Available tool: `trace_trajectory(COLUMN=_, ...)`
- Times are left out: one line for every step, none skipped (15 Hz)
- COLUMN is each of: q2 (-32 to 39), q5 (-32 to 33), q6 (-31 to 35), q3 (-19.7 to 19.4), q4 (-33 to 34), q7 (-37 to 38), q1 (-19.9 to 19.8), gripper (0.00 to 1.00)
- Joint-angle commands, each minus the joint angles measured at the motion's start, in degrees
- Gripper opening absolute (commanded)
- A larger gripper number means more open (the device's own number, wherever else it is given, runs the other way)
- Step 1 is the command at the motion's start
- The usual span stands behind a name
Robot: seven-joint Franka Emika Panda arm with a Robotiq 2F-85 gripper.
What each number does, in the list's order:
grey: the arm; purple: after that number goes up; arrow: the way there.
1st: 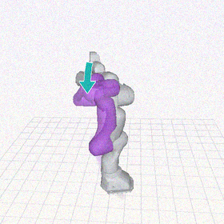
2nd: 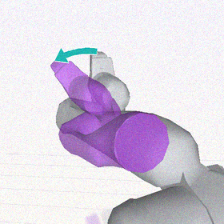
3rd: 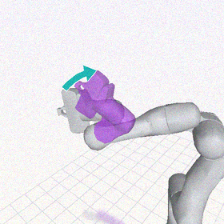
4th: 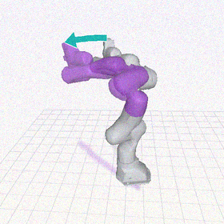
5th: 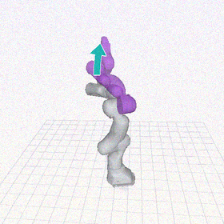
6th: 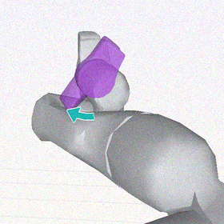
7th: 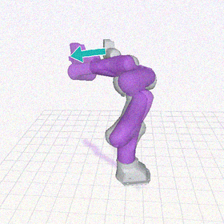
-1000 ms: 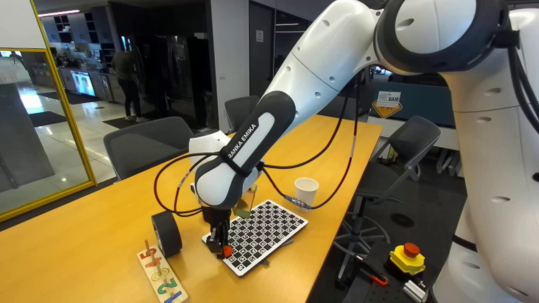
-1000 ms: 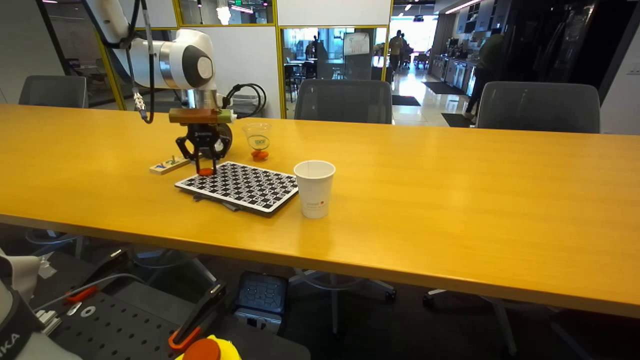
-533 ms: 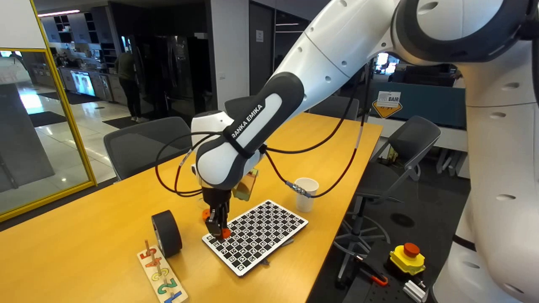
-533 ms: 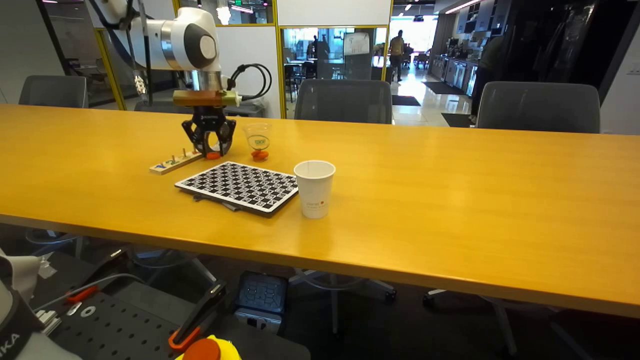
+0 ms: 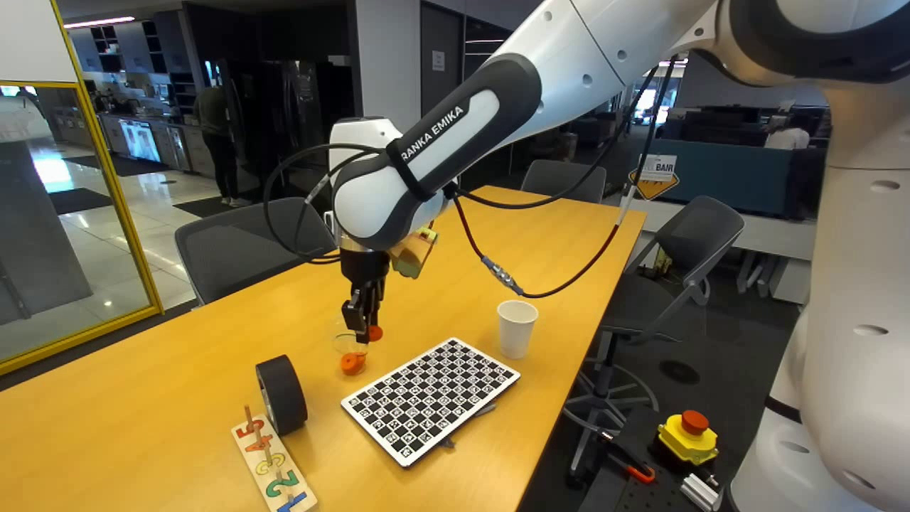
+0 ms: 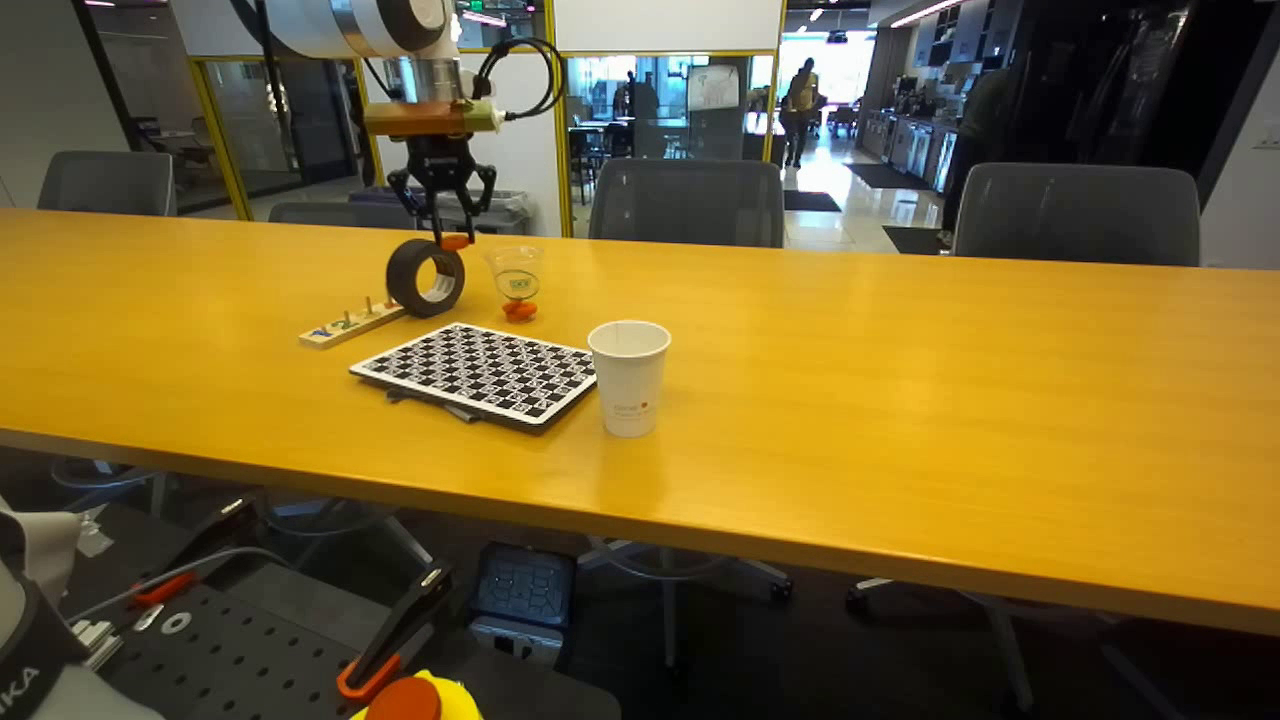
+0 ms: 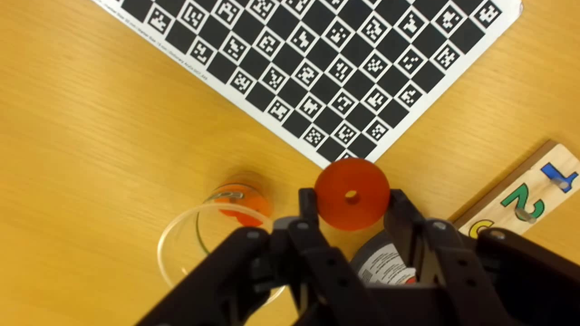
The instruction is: Put two orange rings in the white cup and the rest in the clear cup
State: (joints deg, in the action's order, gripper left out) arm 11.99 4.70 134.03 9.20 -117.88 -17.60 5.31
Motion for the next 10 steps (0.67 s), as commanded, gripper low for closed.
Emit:
trace_trajectory(q2=3.6, q5=-0.6, q6=-0.1, q3=-0.7, q4=6.1, q7=-2.2, q1=-0.4, gripper=0.21)
trace_trajectory(q2=5.0, q5=-0.9, q6=-0.5, q3=-0.8, q4=8.1, q7=-2.8, q1=-0.6, gripper=0.21)
trace_trajectory(q2=6.4, q5=-1.0, q6=-0.8, q3=-0.8, q4=9.8, q7=-3.1, q1=-0.7, gripper=0.21)
trace_trajectory(q2=7.8, q5=-1.1, q6=-1.1, q3=-0.8, q4=11.5, q7=-3.6, q1=-0.9, gripper=0.21)
trace_trajectory(q2=9.2, q5=-1.3, q6=-1.4, q3=-0.7, q4=13.2, q7=-4.1, q1=-1.1, gripper=0.21)
trace_trajectory(q2=10.6, q5=-1.3, q6=-1.6, q3=-0.7, q4=14.8, q7=-4.3, q1=-1.3, gripper=0.21)
trace_trajectory(q2=12.2, q5=-1.5, q6=-2.1, q3=-0.6, q4=16.5, q7=-4.8, q1=-1.5, gripper=0.21)
trace_trajectory(q2=13.5, q5=-1.5, q6=-2.3, q3=-0.5, q4=18.0, q7=-5.0, q1=-1.7, gripper=0.21)
trace_trajectory(q2=14.7, q5=-1.7, q6=-2.3, q3=-0.5, q4=19.4, q7=-5.2, q1=-2.0, gripper=0.21)
trace_trajectory(q2=15.8, q5=-1.8, q6=-2.2, q3=-0.5, q4=20.4, q7=-5.2, q1=-2.1, gripper=0.21)
